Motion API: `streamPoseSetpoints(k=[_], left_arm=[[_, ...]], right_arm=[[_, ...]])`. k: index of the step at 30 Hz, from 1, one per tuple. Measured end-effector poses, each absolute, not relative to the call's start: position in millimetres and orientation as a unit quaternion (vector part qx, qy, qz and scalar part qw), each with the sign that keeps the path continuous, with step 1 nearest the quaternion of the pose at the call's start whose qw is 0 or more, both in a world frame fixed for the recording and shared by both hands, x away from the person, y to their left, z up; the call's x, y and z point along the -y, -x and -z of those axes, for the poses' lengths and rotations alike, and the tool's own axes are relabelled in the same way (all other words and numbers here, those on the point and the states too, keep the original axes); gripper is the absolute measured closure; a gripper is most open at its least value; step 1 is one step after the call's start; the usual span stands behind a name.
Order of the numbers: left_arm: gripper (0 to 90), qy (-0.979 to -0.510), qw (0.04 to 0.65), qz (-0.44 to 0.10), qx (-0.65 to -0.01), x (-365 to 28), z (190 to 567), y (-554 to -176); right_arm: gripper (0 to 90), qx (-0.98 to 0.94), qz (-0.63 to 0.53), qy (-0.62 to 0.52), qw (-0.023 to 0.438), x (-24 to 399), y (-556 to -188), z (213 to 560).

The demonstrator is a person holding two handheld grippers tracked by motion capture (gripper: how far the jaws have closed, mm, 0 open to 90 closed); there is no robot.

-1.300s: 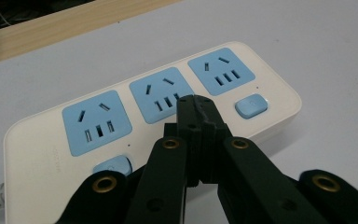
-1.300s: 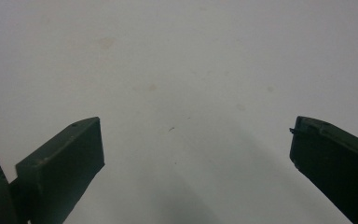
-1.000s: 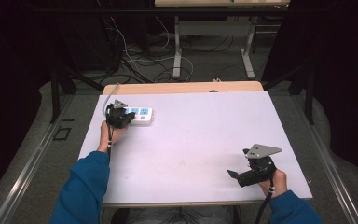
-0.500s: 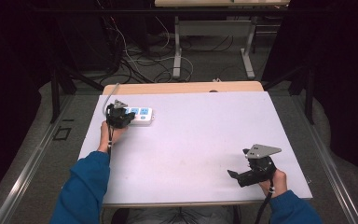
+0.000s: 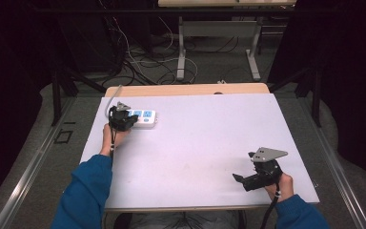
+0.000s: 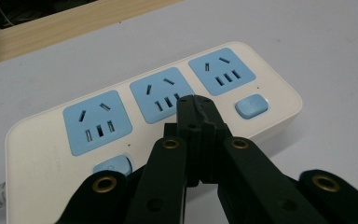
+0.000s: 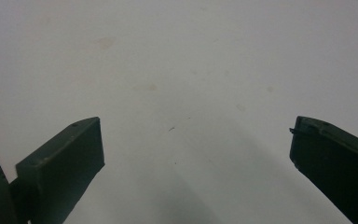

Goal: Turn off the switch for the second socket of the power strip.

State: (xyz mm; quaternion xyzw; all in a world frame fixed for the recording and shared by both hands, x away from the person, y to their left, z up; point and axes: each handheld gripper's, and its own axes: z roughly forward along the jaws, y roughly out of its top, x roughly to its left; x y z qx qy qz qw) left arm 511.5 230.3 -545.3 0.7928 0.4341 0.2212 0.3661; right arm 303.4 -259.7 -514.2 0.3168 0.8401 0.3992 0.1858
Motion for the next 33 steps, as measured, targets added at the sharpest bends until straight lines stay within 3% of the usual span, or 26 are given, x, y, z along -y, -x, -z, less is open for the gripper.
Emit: streamPoseSetpoints(k=[33], left_arm=[[90.0, -0.797, 0.356, -0.23, -0.429, -228.1, 544.1, -511.3]], right_arm=[[2.4, -0.84, -0.4, -0.317, 0.186, 259.6, -303.3, 514.1]])
